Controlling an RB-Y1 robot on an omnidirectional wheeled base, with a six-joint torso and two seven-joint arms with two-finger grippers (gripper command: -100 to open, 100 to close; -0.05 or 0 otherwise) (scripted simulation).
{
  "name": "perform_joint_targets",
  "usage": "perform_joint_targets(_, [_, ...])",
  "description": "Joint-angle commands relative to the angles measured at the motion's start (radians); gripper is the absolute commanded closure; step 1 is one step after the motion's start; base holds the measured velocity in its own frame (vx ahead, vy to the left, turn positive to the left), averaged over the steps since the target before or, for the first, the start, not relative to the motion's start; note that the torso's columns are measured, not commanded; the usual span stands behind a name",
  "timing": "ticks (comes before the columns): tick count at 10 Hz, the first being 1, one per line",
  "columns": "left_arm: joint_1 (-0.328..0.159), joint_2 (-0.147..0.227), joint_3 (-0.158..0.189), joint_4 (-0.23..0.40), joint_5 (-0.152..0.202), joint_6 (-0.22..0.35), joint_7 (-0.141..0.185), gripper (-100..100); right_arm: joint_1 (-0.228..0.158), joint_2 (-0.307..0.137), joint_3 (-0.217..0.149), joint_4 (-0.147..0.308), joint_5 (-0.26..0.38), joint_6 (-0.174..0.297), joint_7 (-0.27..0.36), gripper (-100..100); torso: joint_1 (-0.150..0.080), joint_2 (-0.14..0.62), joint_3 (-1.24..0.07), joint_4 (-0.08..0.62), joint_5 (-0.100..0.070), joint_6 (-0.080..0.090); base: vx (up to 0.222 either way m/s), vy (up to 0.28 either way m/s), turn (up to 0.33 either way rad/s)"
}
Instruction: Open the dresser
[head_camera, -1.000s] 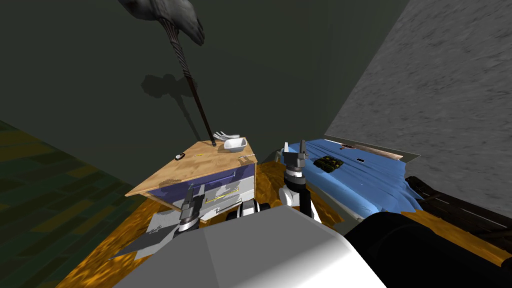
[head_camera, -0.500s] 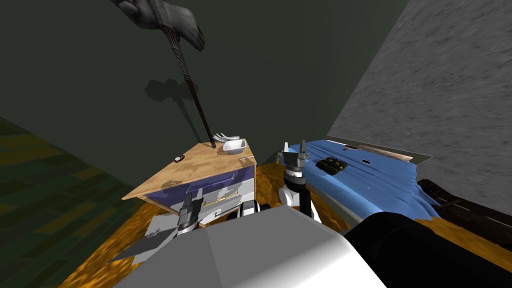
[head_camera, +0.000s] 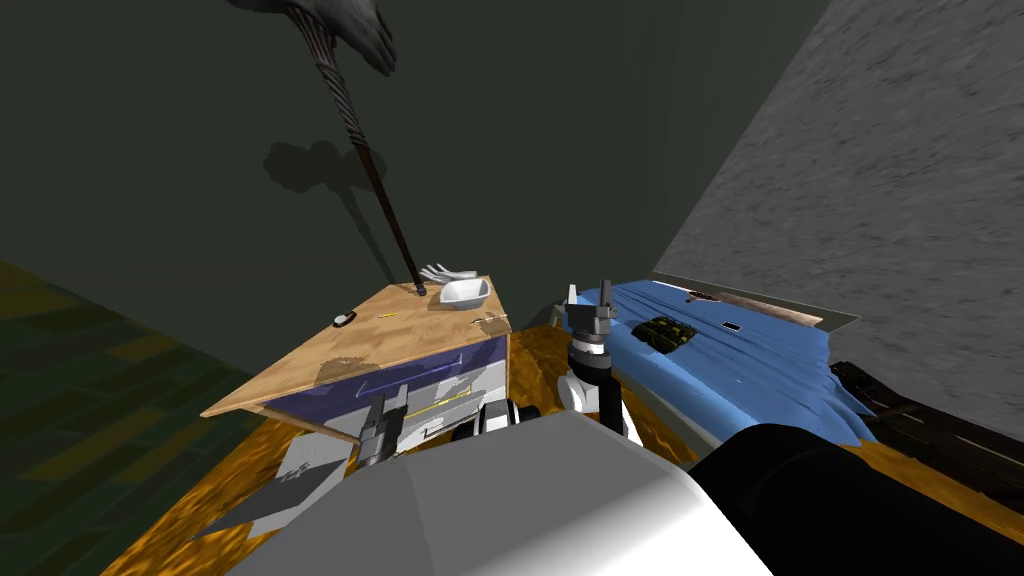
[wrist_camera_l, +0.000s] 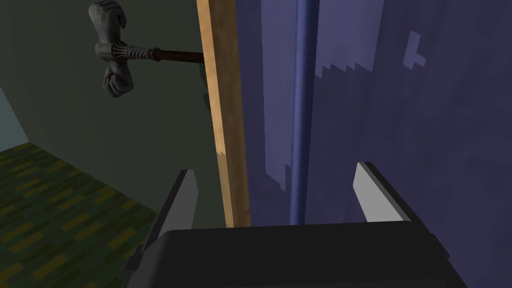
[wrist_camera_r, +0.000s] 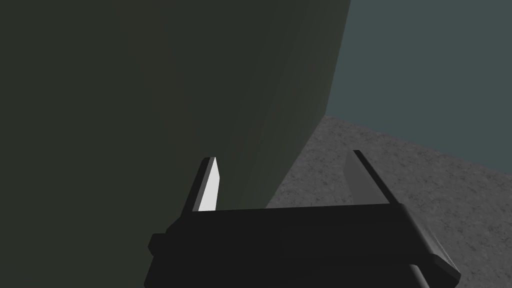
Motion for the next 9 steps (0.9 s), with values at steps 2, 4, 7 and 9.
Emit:
perform_joint_targets(2, [-0.011,-0.004,0.008,0.098,0.01,-0.062,0.007,-100,0.0,0.0,0.0,0.0,0.0,0.0,0.0,0,0.0,0.007,0.004,0.002,0.0,0.0,0.049,-0.023,0.014])
perform_joint_targets(4, [-0.017,-0.008,0.013,0.156,0.017,-0.113,0.012,-100,0.0,0.0,0.0,0.0,0.0,0.0,0.0,0,0.0,0.006,0.004,0.002,0.0,-0.001,0.021,-0.03,0.084])
perform_joint_targets(7, [-0.023,-0.012,0.019,0.238,0.024,-0.184,0.017,-100,0.0,0.0,0.0,0.0,0.0,0.0,0.0,0,0.0,0.003,0.002,0.001,0.0,0.0,0.019,-0.029,0.073])
perform_joint_targets(9, [-0.023,-0.012,0.019,0.238,0.024,-0.184,0.017,-100,0.0,0.0,0.0,0.0,0.0,0.0,0.0,0,0.001,0.004,0.002,0.001,0.0,0.0,0.003,-0.004,0.012])
